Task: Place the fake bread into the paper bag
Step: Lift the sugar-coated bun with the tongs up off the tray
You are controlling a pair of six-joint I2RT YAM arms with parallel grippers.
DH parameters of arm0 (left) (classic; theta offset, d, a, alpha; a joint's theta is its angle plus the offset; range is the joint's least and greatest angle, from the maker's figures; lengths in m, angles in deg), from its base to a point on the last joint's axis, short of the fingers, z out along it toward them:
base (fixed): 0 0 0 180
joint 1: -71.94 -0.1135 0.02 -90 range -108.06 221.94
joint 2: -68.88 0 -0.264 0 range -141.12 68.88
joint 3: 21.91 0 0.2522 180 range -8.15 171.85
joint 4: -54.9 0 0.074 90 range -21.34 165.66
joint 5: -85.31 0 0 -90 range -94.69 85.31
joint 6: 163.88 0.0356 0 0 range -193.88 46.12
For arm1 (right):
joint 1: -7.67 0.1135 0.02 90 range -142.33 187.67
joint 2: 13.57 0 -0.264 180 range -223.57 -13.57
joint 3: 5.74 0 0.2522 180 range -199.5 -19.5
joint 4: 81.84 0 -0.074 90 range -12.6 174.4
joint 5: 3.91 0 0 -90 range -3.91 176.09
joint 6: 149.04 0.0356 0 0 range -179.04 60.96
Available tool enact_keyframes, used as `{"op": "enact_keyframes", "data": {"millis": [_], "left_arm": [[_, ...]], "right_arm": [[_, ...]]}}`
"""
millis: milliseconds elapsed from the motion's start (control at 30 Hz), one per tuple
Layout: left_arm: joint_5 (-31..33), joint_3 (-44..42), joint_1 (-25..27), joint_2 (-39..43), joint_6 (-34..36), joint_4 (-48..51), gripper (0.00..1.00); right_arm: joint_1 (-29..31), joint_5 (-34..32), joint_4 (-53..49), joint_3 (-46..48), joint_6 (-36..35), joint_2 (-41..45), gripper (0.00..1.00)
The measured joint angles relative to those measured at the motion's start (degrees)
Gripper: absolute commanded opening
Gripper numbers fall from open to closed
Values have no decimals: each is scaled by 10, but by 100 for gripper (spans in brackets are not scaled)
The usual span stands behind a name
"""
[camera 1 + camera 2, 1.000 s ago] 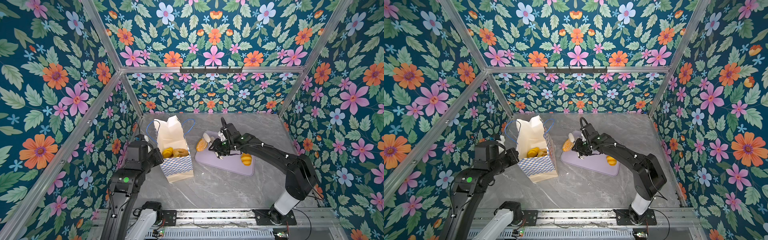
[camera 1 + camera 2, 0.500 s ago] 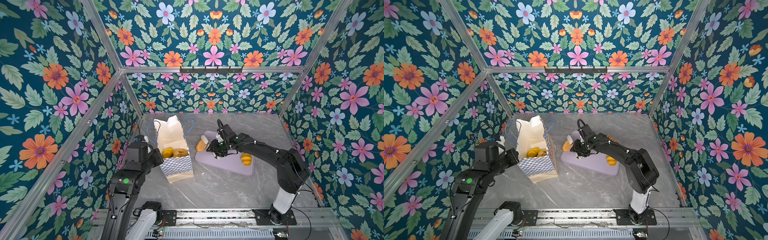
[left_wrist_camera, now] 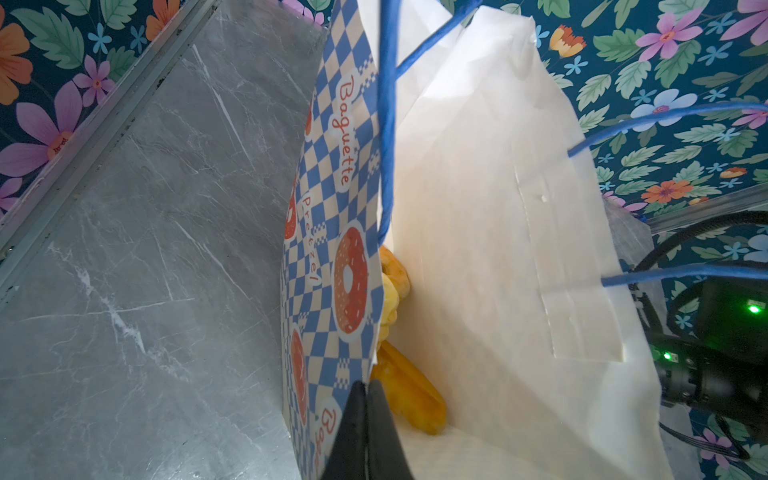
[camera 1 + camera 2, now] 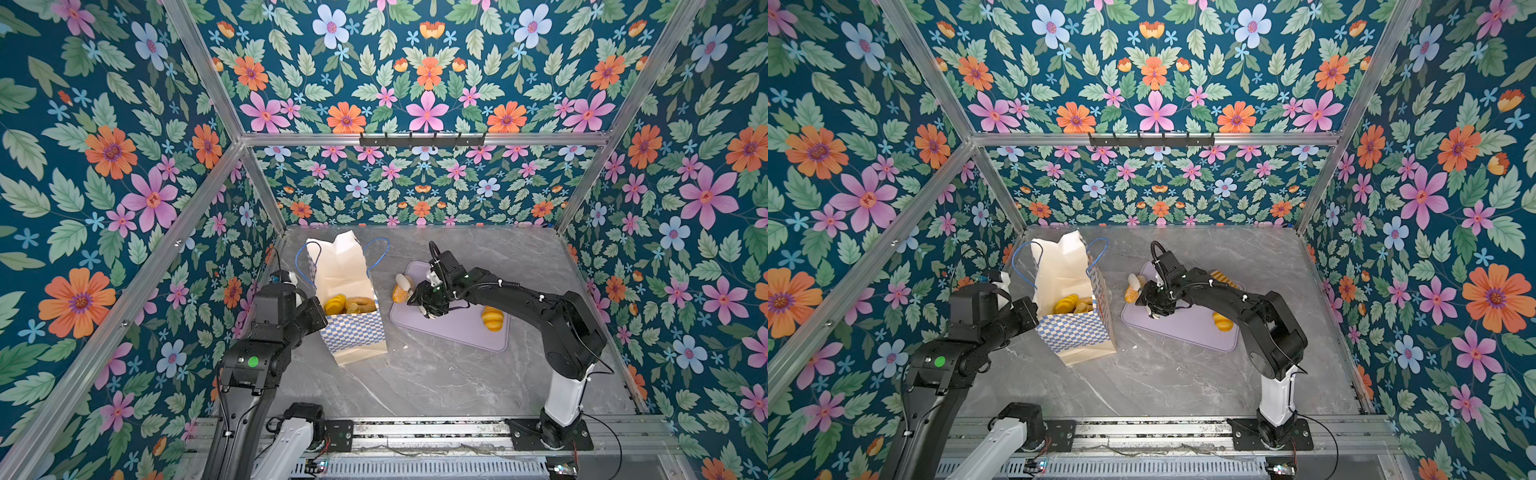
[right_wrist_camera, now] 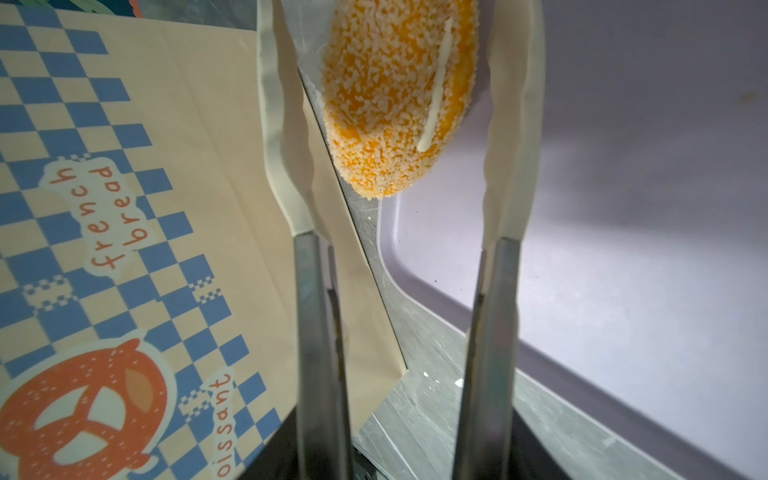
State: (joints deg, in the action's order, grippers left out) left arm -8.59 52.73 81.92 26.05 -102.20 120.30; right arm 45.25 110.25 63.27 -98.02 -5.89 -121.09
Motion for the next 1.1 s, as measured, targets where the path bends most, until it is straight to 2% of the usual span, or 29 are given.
{"op": "enact_keyframes", "data": {"millis": [233,533,1100], "left_arm": [[0,-1,0,3,0,-2,6],[0,-1,0,3,0,-2,6],[0,6,0,3,0,7,6]], "right_arm": [[1,7,3,-9,7,-15,49],[1,9,22,8,17,-16,39],[-6,-23,-6,43,0,88,36]]}}
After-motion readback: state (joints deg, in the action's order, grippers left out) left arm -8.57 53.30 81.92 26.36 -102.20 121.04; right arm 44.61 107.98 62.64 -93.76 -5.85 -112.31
